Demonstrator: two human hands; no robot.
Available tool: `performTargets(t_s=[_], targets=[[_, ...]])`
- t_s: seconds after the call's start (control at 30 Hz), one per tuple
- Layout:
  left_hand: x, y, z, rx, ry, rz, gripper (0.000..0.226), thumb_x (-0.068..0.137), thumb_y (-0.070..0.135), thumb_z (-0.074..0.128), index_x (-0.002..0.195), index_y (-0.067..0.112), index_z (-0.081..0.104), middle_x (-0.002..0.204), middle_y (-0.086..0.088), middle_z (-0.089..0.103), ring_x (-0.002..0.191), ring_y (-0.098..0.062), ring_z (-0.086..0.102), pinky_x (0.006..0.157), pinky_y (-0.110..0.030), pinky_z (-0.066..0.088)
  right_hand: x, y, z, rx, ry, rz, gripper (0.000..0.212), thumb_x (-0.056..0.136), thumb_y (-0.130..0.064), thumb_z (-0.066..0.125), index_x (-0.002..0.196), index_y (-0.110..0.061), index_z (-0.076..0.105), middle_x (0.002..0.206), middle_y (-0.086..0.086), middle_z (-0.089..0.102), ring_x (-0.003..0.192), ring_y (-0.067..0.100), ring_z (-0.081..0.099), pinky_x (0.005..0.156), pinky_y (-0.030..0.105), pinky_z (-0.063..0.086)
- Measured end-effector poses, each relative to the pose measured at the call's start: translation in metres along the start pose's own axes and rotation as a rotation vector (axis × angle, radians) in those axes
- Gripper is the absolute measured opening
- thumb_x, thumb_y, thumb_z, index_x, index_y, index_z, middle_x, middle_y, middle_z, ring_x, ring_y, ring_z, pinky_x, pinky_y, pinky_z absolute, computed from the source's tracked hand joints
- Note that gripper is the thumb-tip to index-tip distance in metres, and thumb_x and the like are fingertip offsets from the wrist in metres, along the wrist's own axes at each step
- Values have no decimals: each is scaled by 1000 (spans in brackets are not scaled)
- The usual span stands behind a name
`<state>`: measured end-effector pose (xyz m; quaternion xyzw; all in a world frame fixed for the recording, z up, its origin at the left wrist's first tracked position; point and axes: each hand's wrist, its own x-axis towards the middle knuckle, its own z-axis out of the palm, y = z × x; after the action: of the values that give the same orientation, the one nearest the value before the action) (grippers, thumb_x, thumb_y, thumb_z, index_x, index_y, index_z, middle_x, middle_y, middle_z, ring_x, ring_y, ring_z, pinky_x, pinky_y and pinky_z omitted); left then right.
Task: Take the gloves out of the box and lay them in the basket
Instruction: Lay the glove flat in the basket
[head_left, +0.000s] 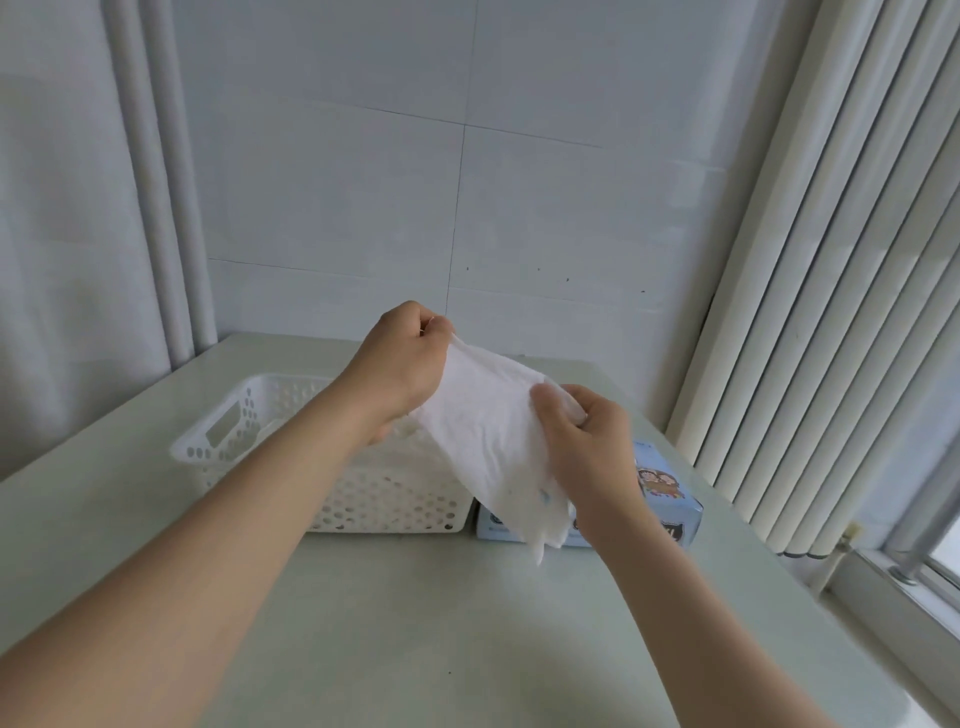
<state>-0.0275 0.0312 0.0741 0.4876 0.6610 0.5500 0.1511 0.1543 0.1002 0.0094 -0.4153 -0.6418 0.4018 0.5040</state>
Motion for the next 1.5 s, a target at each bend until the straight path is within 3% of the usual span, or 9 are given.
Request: performTargets(t_s=[0.27,0.5,0.6,0.8,0.97,1.1,1.2,1.33,1.5], targets=[[22,-31,-49,360,-21,-27,27,111,31,33,110,11,52,99,-2,54,79,-21,50,55,-32,48,25,-28,47,-621,7,-419,27,110,-41,50,114,-19,66,79,2,67,76,27,61,59,36,49],[36,-74,-87,665,83,-56,19,111,29,37,106,14,47,105,-12,61,94,-36,55,75,-41,45,41,-49,105,-1096,-143,-620,33,114,-40,40,120,-11,54,76,4,44,75,37,56,63,40,45],[34,-82,-95,851,52,-134,4,108,19,42,105,17,41,109,-11,59,92,-34,56,71,-39,41,43,-49,125,-1119,-271,-589,32,113,-39,43,120,-10,54,78,4,42,79,37,55,67,39,39],[26,-75,-89,1061,-26,-292,31,100,3,50,131,10,50,117,-12,55,108,-35,58,80,-40,44,45,-40,137,-1194,-312,-574,37,102,-46,65,117,-14,52,93,3,54,79,29,54,69,36,39],[27,-71,-88,1197,-133,-169,41,92,-8,49,126,14,57,121,-10,45,115,-35,48,89,-41,46,51,-43,128,-1080,-428,-617,19,103,-26,65,121,-23,64,110,-1,60,103,24,63,84,35,45],[28,-70,-87,1024,-409,-143,32,101,23,62,128,39,62,139,-1,49,123,-28,51,105,-46,48,45,-64,112,-1020,-863,-318,58,91,-67,68,140,-37,60,112,-13,54,103,15,59,103,43,51],[21,-63,-81,1027,-600,-245,57,94,61,66,147,51,48,154,6,48,113,-23,58,100,-41,53,45,-63,109,-1228,-980,-217,87,80,-78,71,154,-46,38,122,-12,66,90,15,71,99,43,57],[18,-70,-73,1139,-638,-264,70,95,57,66,157,49,35,163,8,41,127,-25,58,101,-42,54,41,-45,125,-1368,-950,-226,72,94,-45,71,157,-37,39,144,-7,57,114,24,67,89,36,55],[24,-78,-66,1189,-663,-255,68,99,34,63,159,45,33,165,3,40,138,-30,52,108,-48,50,36,-34,135,-1350,-973,-245,52,99,-8,52,149,-22,51,135,4,63,110,27,62,70,32,44]])
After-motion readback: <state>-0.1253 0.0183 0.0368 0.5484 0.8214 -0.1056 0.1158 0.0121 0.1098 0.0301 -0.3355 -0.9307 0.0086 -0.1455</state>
